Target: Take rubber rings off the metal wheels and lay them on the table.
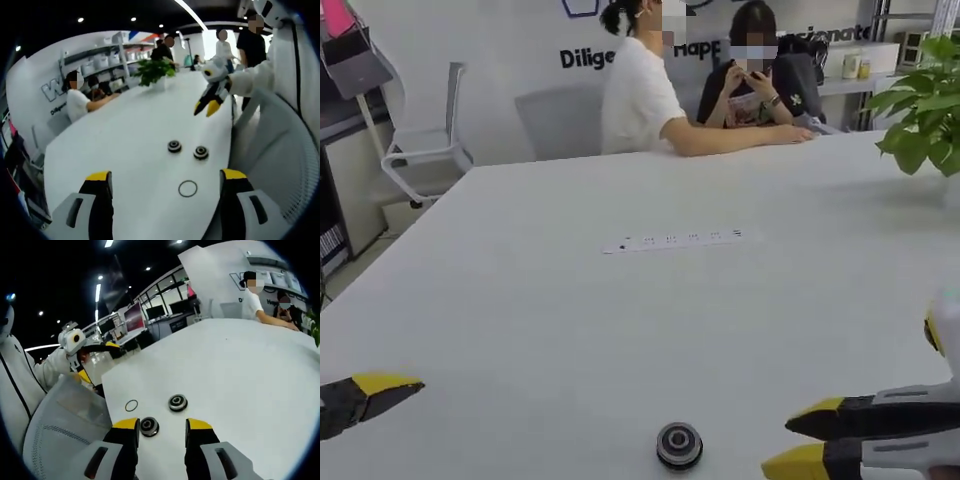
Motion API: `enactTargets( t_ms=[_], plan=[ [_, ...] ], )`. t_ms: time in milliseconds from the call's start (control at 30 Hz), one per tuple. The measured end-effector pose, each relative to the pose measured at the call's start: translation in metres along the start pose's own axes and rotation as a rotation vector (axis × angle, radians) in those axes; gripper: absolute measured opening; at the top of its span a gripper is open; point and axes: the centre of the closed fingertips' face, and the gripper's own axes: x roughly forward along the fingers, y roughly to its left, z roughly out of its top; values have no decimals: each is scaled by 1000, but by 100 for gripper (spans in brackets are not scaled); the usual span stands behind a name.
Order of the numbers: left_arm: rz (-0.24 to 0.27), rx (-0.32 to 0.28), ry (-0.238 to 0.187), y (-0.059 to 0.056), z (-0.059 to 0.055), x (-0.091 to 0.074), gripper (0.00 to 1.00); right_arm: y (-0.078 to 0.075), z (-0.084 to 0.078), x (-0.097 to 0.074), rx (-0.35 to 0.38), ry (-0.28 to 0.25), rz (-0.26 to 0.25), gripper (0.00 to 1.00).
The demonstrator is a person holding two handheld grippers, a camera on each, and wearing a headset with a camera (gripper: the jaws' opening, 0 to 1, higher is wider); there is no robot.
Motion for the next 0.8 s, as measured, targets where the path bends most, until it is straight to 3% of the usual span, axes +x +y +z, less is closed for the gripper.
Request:
enactTargets(
  t_ms=[167, 300, 500, 800],
  plan=[
    [-29, 26, -11, -3, 13, 12, 88, -1, -10, 8, 13, 26, 7, 33],
    [-44, 39, -54, -4, 31, 22, 88, 2, -12, 12, 9, 26, 17, 33],
    [-75, 60, -87, -8, 48, 38, 86, 4, -23, 18, -7, 45, 36, 33],
    [-164, 82, -82, -28, 51, 66, 83, 13, -41, 27, -84, 112, 66, 34]
  ],
)
